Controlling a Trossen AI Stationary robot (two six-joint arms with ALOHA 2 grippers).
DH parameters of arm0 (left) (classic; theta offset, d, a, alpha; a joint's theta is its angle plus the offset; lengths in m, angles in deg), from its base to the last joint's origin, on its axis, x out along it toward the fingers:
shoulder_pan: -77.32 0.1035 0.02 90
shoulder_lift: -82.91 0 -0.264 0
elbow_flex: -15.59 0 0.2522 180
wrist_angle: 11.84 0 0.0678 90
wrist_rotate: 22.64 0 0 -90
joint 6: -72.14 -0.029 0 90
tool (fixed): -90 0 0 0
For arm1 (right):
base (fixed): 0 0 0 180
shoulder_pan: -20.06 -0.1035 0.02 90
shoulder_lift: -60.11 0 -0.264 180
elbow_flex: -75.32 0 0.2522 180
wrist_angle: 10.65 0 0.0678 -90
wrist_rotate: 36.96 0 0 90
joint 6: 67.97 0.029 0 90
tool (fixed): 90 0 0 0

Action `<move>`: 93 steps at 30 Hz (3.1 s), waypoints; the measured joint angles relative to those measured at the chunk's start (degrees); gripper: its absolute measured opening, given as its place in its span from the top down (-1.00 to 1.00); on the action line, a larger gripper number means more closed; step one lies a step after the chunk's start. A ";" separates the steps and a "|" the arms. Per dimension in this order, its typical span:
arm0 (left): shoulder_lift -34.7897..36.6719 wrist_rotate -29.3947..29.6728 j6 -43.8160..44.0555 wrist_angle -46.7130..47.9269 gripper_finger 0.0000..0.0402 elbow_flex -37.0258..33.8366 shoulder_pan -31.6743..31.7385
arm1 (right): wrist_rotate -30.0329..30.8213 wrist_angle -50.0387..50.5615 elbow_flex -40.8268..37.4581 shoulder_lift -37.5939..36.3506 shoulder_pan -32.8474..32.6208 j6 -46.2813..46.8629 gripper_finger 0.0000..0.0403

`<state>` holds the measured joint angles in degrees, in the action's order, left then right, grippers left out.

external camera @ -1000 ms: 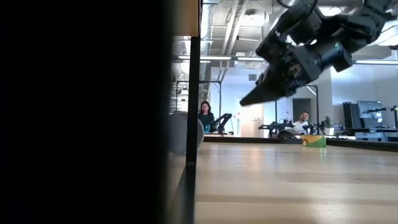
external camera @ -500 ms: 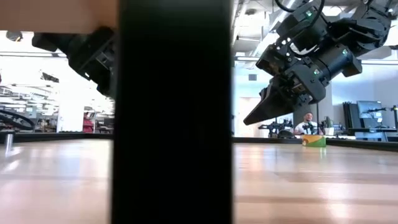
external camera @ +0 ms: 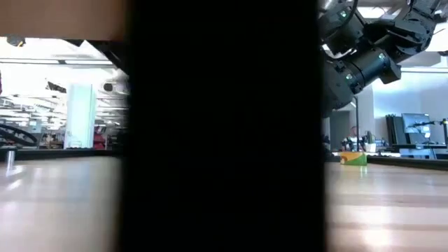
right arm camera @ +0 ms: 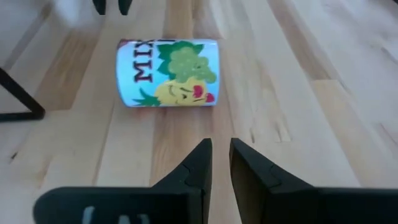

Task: Pick and place cans onto a shelf
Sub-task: Put the canned mixed fruit on the shelf

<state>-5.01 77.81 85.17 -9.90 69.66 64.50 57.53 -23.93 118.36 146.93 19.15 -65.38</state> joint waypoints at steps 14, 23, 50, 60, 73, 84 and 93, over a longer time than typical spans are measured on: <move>9.02 -4.55 -5.23 6.49 0.72 0.00 6.67 | -4.96 -2.51 0.00 0.20 3.49 0.39 0.62; 11.91 -15.35 -6.49 10.96 0.95 -1.07 13.40 | -29.65 -10.86 4.63 9.25 14.84 1.01 0.54; 11.89 -19.20 -10.49 12.64 1.00 -1.18 15.23 | -63.72 -3.15 28.40 32.72 23.76 -2.09 0.17; 11.89 -19.25 -10.71 12.43 1.00 -1.18 15.23 | -63.07 4.62 30.99 32.68 21.12 -6.99 0.13; 11.86 -19.28 -10.91 12.38 1.00 -1.18 15.23 | -62.88 5.23 31.01 32.68 19.74 -7.67 0.44; 11.86 -19.30 -10.88 12.38 1.00 -1.18 15.23 | -58.29 7.27 31.01 32.68 17.70 -10.21 0.78; 11.86 -19.30 -10.84 12.38 1.00 -1.19 15.23 | -56.33 7.55 30.99 32.61 17.77 -10.15 0.96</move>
<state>6.86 58.51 74.33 2.48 68.47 79.73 1.21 -16.38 149.35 179.54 36.92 -75.53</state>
